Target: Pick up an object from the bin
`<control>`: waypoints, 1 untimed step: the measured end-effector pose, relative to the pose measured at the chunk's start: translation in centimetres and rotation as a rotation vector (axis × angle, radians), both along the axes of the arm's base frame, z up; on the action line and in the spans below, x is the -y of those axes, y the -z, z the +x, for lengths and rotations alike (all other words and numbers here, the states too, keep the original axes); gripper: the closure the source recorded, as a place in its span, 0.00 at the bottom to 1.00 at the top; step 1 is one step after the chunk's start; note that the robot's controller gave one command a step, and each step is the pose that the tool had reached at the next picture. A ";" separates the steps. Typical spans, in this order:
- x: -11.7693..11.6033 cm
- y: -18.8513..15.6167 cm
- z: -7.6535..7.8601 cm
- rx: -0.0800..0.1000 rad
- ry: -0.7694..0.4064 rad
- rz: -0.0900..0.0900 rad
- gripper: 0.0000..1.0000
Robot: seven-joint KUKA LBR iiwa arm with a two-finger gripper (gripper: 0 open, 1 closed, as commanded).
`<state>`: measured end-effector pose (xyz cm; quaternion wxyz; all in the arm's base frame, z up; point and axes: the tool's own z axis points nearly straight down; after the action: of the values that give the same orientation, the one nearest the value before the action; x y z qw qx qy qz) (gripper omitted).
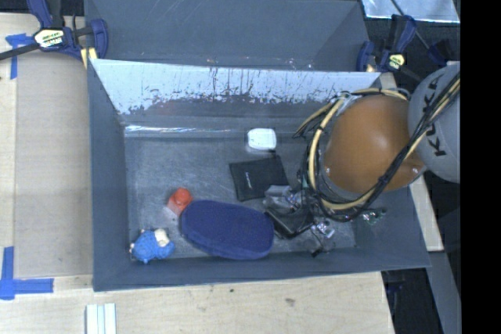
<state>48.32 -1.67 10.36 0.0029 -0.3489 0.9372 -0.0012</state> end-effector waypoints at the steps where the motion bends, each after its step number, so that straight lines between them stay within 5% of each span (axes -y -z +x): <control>1: -0.6 3.4 0.4 -0.002 -0.649 -0.001 0.00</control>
Offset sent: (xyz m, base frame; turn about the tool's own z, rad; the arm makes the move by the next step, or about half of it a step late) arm 0.0035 0.0062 -0.0336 -0.6497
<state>48.71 -1.05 6.94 0.0022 -0.6293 0.7771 -0.0002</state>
